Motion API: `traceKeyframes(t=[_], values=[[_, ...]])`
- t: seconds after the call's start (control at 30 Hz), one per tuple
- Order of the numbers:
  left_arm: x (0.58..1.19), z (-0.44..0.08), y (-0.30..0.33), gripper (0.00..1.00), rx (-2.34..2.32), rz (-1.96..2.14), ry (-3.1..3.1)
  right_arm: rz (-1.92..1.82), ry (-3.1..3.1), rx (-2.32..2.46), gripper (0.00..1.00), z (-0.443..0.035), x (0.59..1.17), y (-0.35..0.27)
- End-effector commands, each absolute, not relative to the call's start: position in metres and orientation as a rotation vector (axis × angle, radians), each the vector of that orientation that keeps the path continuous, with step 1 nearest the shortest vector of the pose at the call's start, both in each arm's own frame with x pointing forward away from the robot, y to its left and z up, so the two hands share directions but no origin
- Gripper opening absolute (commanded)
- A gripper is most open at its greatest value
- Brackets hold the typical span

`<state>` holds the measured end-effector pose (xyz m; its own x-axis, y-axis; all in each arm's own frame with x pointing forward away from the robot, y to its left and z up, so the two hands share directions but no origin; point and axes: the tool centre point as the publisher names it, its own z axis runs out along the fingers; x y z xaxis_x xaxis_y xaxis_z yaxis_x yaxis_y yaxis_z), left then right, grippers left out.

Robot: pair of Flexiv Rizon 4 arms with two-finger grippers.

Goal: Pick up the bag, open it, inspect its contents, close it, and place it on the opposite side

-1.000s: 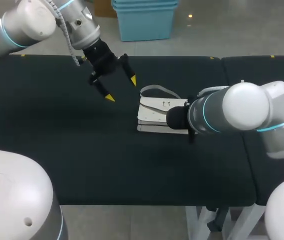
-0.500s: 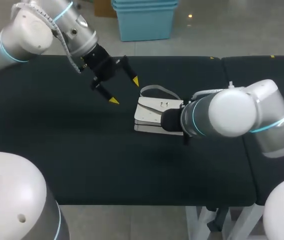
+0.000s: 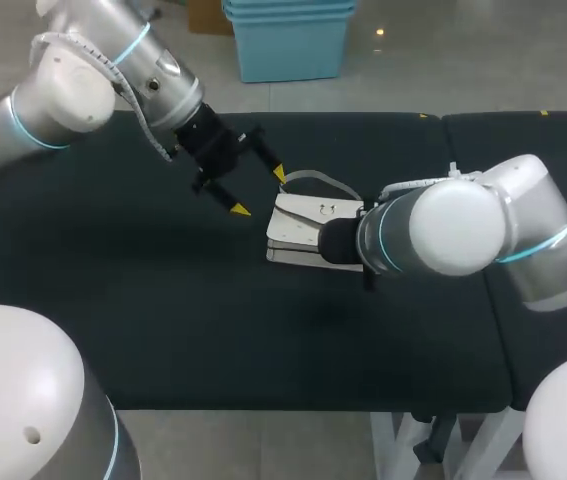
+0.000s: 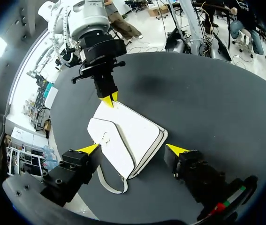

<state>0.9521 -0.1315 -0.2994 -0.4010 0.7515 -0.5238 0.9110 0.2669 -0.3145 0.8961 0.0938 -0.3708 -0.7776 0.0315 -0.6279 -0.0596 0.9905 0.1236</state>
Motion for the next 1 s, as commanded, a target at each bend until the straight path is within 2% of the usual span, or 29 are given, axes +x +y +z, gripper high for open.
traceKeyframes(t=[0.03, 0.1, 0.17, 0.5, 1.0], values=[[0.949, -0.321, -0.149, 0.67, 1.521, -0.876, 2.215, 0.191, 2.435, -0.022, 0.00, -0.376, 0.894, 0.093], [0.948, -0.322, -0.152, 0.54, 1.531, -0.893, 2.197, 0.191, 2.435, -0.022, 0.00, -0.376, 0.894, 0.093], [0.948, -0.324, -0.156, 0.55, 1.532, -0.897, 2.182, 0.191, 2.435, -0.022, 0.00, -0.376, 0.894, 0.093], [0.943, -0.337, -0.171, 0.48, 1.490, -0.884, 2.144, 0.191, 2.435, -0.022, 0.00, -0.376, 0.894, 0.093], [0.943, -0.352, -0.194, 0.46, 1.332, -0.804, 2.080, 0.191, 2.435, -0.022, 0.00, -0.376, 0.894, 0.093]])
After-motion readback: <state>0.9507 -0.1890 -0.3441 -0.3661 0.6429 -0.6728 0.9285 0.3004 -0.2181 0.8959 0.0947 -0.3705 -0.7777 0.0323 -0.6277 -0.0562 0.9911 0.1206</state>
